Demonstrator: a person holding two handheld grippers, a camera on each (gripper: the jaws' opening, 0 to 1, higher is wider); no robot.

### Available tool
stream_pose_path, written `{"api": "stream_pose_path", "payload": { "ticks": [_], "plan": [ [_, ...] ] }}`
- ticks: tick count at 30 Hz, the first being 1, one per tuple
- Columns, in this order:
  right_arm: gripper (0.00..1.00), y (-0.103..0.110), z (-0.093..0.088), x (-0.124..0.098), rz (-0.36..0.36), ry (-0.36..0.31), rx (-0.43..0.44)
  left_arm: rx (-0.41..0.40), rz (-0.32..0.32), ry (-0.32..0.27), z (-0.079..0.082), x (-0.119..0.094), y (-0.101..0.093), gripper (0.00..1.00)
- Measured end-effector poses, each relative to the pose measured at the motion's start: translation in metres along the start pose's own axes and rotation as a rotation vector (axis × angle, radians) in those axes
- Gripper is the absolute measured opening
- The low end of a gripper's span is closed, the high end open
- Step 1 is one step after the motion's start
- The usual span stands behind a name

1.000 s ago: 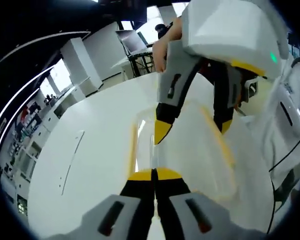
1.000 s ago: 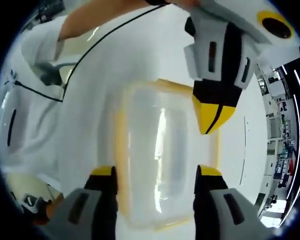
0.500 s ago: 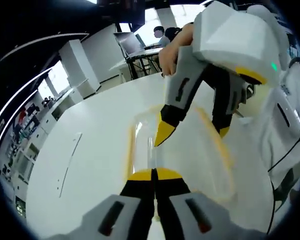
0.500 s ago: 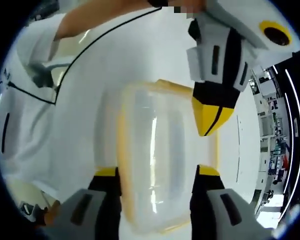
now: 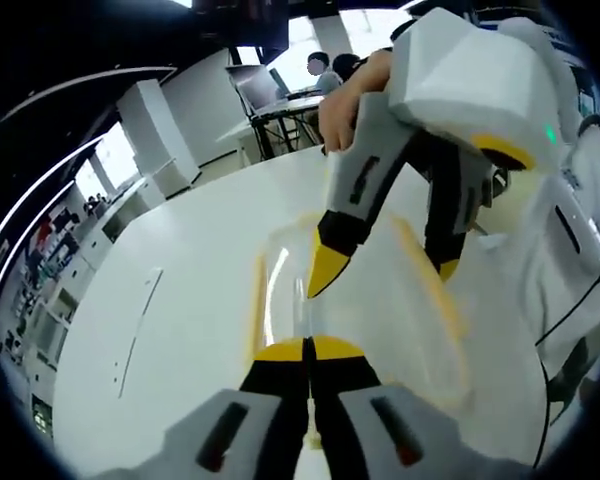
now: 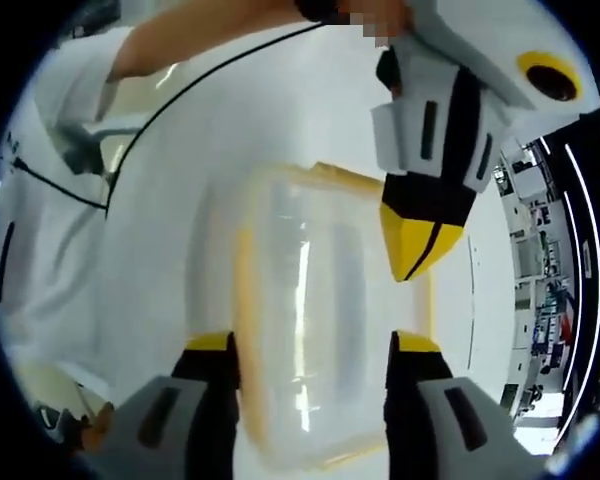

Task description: Snap each plastic latch of the storage box into its locked position after aligning the lid with the box until every specified latch is closed and the lid sits flush.

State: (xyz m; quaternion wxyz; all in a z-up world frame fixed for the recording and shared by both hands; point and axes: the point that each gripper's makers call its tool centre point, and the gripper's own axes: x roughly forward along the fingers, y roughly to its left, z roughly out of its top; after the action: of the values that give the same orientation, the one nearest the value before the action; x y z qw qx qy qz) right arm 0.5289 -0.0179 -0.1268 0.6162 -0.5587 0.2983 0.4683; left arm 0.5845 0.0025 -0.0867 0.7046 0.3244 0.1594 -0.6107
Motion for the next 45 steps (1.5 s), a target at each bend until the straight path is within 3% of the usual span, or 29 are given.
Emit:
{"api": "stream_pose_path", "payload": {
  "ticks": [8,15,18,22,24,25,33,45],
  "plan": [
    [0.59,-0.002,0.0,-0.003,0.019,-0.043,-0.01,0.014,0.019,0.022,-0.001,-0.003,-0.001,0.0],
    [0.61,-0.003,-0.001,-0.015,0.213,-0.118,-0.073,0.035,0.054,0.07,-0.01,-0.014,0.004,0.0],
    [0.56,-0.005,0.0,-0.023,0.288,-0.14,-0.028,0.047,0.052,0.06,-0.01,-0.015,0.003,0.0],
    [0.59,-0.014,-0.001,-0.028,0.306,-0.142,-0.008,0.061,0.048,0.05,-0.009,-0.015,0.003,0.0],
    [0.51,-0.017,-0.002,-0.031,0.309,-0.143,-0.01,0.07,0.046,0.051,-0.009,-0.015,0.003,0.0],
    [0.51,-0.025,-0.004,-0.032,0.281,-0.145,-0.059,0.072,0.042,0.052,-0.008,-0.014,0.003,0.0],
    [0.5,-0.046,-0.01,-0.03,0.305,-0.132,-0.007,0.081,0.019,0.037,-0.007,-0.013,0.002,0.0],
    [0.61,-0.054,-0.023,-0.01,0.426,-0.096,0.059,0.058,-0.026,0.023,-0.006,-0.013,-0.001,0.0]
  ]
}}
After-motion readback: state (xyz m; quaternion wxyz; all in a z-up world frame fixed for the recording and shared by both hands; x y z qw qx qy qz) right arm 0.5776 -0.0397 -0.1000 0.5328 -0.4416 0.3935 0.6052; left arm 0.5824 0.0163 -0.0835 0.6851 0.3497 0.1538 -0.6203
